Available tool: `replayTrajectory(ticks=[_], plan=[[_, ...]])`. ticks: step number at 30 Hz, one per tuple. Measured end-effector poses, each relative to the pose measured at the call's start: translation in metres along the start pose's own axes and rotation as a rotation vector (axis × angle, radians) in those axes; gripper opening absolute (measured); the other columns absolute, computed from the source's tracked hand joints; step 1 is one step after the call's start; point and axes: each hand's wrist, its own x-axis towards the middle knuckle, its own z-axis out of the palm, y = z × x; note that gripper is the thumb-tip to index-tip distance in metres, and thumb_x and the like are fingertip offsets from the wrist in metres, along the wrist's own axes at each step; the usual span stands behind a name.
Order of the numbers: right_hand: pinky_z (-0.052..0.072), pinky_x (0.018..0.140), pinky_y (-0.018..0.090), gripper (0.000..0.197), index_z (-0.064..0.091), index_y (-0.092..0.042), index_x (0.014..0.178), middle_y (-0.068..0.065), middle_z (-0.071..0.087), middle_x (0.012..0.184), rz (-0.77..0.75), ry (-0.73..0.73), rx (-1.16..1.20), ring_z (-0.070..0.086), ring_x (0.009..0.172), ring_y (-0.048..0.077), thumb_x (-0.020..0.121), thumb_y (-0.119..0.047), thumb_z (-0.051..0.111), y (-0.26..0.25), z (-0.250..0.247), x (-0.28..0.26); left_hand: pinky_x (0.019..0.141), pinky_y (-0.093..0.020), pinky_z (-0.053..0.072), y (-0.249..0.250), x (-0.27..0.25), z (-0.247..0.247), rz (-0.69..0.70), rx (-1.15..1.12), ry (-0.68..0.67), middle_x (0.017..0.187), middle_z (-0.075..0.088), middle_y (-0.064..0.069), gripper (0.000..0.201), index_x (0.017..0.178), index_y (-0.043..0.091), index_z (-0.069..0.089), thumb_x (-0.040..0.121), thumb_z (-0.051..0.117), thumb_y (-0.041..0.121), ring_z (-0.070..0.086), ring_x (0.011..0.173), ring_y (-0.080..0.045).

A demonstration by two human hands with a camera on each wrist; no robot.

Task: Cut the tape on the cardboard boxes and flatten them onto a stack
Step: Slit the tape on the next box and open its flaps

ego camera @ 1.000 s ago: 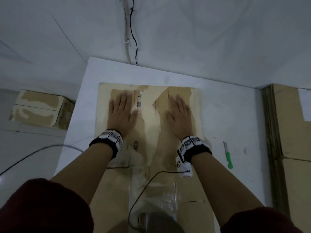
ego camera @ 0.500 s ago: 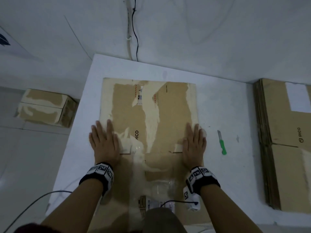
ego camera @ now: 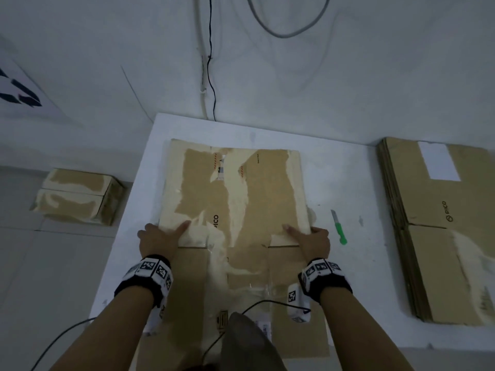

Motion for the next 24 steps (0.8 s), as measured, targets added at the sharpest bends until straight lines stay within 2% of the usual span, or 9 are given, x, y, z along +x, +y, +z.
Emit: replayTrajectory(ticks=[1,3,5,7,9,12,20,22,24], plan=[[0.054,0.088,0.041,0.123,0.061,-0.01,0.115,0.01,0.067,0.111,-0.02,-0.054,-0.052,0.063,0.101,0.028,0.026,-0.094,0.067,0.003,-0.004,0.0,0.093,-0.046,0.043,-0.003,0.0,-0.002,0.029,-0.001,-0.047,0.125,0.051,-0.027,0.09,0.125,-0.006,0.043,0.075,0.066,0.065,0.052,0.113,-0.042],[0.048,0.095,0.04,0.11,0.057,-0.012,0.123,0.015,0.059,0.118,-0.073,-0.1,-0.147,0.056,0.11,0.033,0.048,-0.093,0.062,0.01,-0.011,-0.005,0.097,-0.045,0.04,-0.01,-0.003,-0.005,0.063,-0.042,-0.123,0.13,0.051,-0.027,0.084,0.132,-0.006,0.039,0.082,0.064,0.057,0.05,0.118,-0.041],[0.042,0.099,0.042,0.081,0.048,-0.018,0.135,0.017,0.053,0.127,-0.143,-0.104,-0.113,0.051,0.116,0.034,0.078,-0.075,0.057,0.022,-0.016,-0.019,0.103,-0.045,0.036,-0.023,-0.006,-0.007,0.09,-0.113,-0.198,0.138,0.046,-0.026,0.083,0.141,-0.003,0.033,0.085,0.066,0.049,0.046,0.125,-0.041],[0.042,0.1,0.043,0.068,0.042,-0.022,0.142,0.013,0.056,0.131,-0.263,-0.111,-0.026,0.054,0.116,0.033,0.09,-0.065,0.047,0.037,-0.021,-0.034,0.105,-0.045,0.037,-0.038,-0.013,-0.011,0.155,-0.207,-0.25,0.136,0.05,-0.021,0.078,0.138,0.0,0.039,0.083,0.07,0.046,0.048,0.123,-0.038],[0.043,0.099,0.042,0.057,0.036,-0.025,0.147,0.009,0.059,0.132,-0.35,-0.097,0.005,0.057,0.115,0.033,0.098,-0.052,0.045,0.047,-0.025,-0.046,0.101,-0.043,0.04,-0.047,-0.028,-0.014,0.224,-0.299,-0.236,0.128,0.056,-0.016,0.056,0.13,0.004,0.047,0.088,0.068,0.033,0.052,0.118,-0.036],[0.044,0.097,0.04,0.05,0.038,-0.025,0.147,0.007,0.061,0.131,-0.439,-0.054,0.052,0.058,0.115,0.031,0.101,-0.041,0.048,0.041,-0.036,-0.062,0.095,-0.04,0.042,-0.044,-0.054,-0.015,0.308,-0.392,-0.177,0.122,0.059,-0.015,0.04,0.124,0.006,0.049,0.092,0.064,0.023,0.054,0.114,-0.035],[0.045,0.088,0.034,0.045,0.046,-0.022,0.142,0.007,0.064,0.124,-0.477,0.145,0.132,0.061,0.11,0.031,0.1,-0.038,0.05,0.011,-0.12,-0.052,0.089,-0.033,0.041,0.04,-0.099,-0.015,0.515,-0.498,-0.2,0.121,0.058,-0.014,0.036,0.127,0.005,0.047,0.095,0.058,0.018,0.051,0.1,-0.021],[0.042,0.088,0.032,0.057,0.048,-0.012,0.141,0.012,0.063,0.121,-0.445,0.182,0.146,0.059,0.108,0.031,0.097,-0.049,0.05,0.012,-0.153,-0.031,0.089,-0.032,0.041,0.07,-0.115,-0.006,0.555,-0.529,-0.226,0.12,0.058,-0.012,0.036,0.127,0.006,0.047,0.095,0.058,0.017,0.051,0.1,-0.019],[0.044,0.09,0.038,0.083,0.048,-0.005,0.139,0.015,0.062,0.114,-0.413,0.216,0.176,0.058,0.102,0.031,0.088,-0.07,0.046,0.016,-0.186,-0.013,0.093,-0.034,0.043,0.101,-0.132,0.008,0.593,-0.547,-0.249,0.123,0.058,-0.013,0.039,0.13,0.004,0.046,0.095,0.058,0.017,0.054,0.105,-0.023]])
